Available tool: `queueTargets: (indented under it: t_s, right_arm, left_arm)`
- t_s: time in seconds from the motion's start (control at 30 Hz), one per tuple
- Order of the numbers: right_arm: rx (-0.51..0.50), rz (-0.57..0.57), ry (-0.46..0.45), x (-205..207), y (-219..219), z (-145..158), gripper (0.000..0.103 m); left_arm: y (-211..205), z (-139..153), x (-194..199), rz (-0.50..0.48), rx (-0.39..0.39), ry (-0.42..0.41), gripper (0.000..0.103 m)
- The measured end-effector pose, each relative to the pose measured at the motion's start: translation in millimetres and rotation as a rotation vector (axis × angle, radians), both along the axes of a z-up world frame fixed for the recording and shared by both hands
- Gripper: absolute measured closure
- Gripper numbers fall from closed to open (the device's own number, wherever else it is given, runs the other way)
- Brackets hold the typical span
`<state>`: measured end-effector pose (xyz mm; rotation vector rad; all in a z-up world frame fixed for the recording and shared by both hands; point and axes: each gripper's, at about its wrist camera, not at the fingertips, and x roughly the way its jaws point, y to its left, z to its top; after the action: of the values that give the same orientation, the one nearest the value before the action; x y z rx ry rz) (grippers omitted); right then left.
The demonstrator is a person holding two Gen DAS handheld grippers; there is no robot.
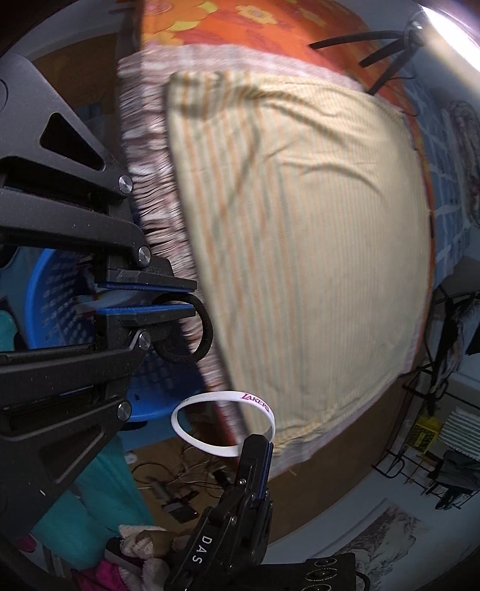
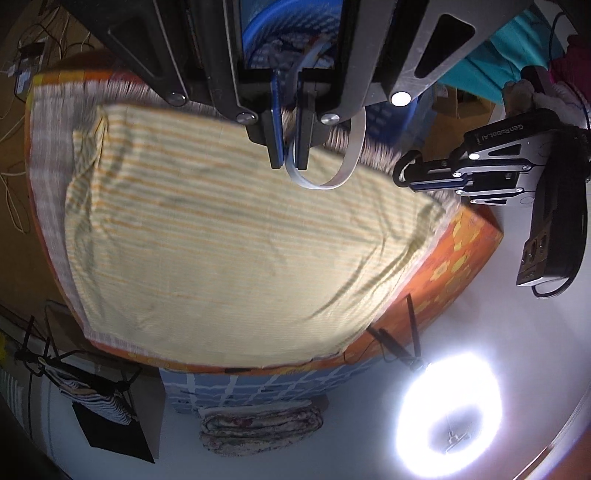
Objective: Collect trash
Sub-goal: 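Lower hair band and wristband into the blue basket and open both tools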
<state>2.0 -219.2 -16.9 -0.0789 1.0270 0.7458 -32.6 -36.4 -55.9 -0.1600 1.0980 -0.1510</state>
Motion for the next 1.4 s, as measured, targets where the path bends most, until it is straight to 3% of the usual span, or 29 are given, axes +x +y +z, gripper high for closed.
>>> queueTargets:
  t_s: [0.4,0.77,0.83,0.97,1.03,1.07,1.1,1.13,1.27,1.33,1.4]
  right_arm:
    - [-0.03,0.02,0.075,-35,-10,-36,0.099]
    - [-0.064,0.044,0.097,-46,-6,-49,0.093]
    - [-0.066,0.045,0.1,-46,-5,-52,0.09]
    - [-0.068,0.044,0.108,-47,-6,-55,0.072]
    - [-0.073,0.041,0.108,-47,-5,-56,0.067]
    - [-0.075,0.039,0.108,-47,-4,-56,0.056]
    - [-0.076,0.034,0.108,-46,-5,-56,0.045]
    - [-0.073,0.03,0.105,-46,-5,-56,0.042]
    - [-0.075,0.022,0.093,-45,-6,-53,0.033]
    - [-0.074,0.015,0.089,-45,-7,-52,0.026]
    - [-0.072,0.009,0.088,-45,-8,-52,0.023]
  left_arm:
    - [-13,-22,-30,-0.023,0.001,0.038,0.099]
    - [-22,-37,-39,-0.05,0.039,0.052,0.099]
    - [-22,-40,-40,-0.054,0.045,0.059,0.099]
    - [-24,-46,-42,-0.061,0.057,0.072,0.098]
    - [-26,-49,-41,-0.068,0.06,0.08,0.086]
    - [-27,-50,-42,-0.071,0.061,0.081,0.08]
    - [-27,-50,-43,-0.072,0.062,0.079,0.066]
    - [-27,-50,-43,-0.072,0.065,0.073,0.056]
    - [-30,-48,-45,-0.074,0.082,0.057,0.052]
    - [-29,-46,-44,-0.067,0.087,0.053,0.041]
    - [-27,-45,-44,-0.059,0.083,0.048,0.04]
